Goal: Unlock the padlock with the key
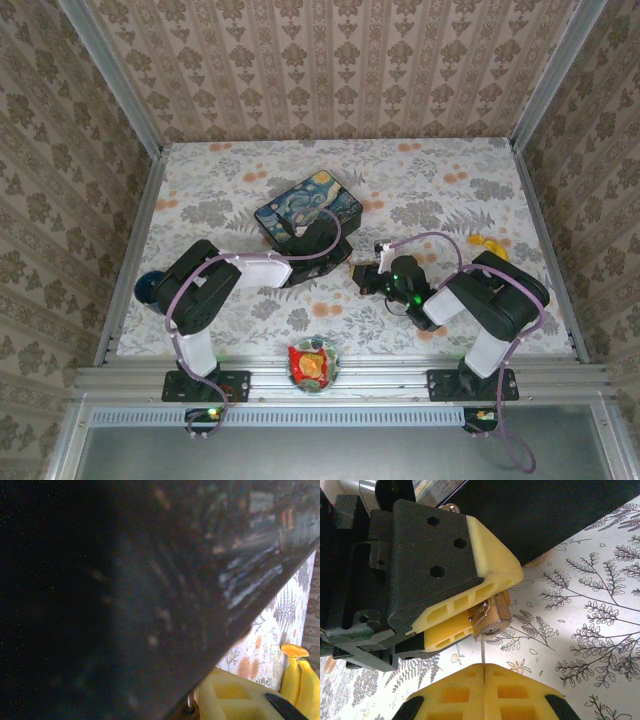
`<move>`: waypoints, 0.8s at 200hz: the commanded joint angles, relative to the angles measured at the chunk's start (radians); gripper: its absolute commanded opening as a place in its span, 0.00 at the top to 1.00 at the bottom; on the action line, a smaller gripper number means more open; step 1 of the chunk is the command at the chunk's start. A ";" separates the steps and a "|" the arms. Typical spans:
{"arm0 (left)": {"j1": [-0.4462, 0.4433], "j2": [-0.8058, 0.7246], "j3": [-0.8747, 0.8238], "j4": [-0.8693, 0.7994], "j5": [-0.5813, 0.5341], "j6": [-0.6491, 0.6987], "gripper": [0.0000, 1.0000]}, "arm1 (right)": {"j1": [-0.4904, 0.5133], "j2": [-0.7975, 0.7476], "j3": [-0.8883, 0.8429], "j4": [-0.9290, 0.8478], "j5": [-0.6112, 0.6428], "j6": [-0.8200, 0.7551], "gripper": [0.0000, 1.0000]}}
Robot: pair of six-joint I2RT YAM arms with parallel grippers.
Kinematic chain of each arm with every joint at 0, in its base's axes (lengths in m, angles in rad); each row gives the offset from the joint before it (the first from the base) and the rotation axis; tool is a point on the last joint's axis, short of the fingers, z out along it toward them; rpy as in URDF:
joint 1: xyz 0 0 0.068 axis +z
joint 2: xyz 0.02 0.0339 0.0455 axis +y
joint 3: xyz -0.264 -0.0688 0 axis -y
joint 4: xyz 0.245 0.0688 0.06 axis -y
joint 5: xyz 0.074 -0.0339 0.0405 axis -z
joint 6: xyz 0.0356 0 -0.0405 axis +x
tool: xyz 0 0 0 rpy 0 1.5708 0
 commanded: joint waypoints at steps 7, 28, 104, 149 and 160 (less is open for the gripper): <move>-0.008 0.049 -0.025 -0.010 0.124 -0.098 1.00 | -0.008 0.025 0.018 0.042 0.001 0.005 1.00; -0.008 0.049 -0.027 -0.010 0.124 -0.099 1.00 | -0.009 0.036 0.018 0.050 0.003 0.008 1.00; -0.006 0.052 -0.030 -0.003 0.127 -0.103 1.00 | -0.017 0.064 0.024 0.098 -0.014 0.023 1.00; -0.006 0.059 -0.033 0.009 0.136 -0.110 1.00 | -0.020 0.053 0.030 0.093 -0.014 0.019 1.00; -0.007 0.061 -0.031 0.011 0.139 -0.110 1.00 | -0.022 0.054 0.033 0.093 -0.015 0.019 1.00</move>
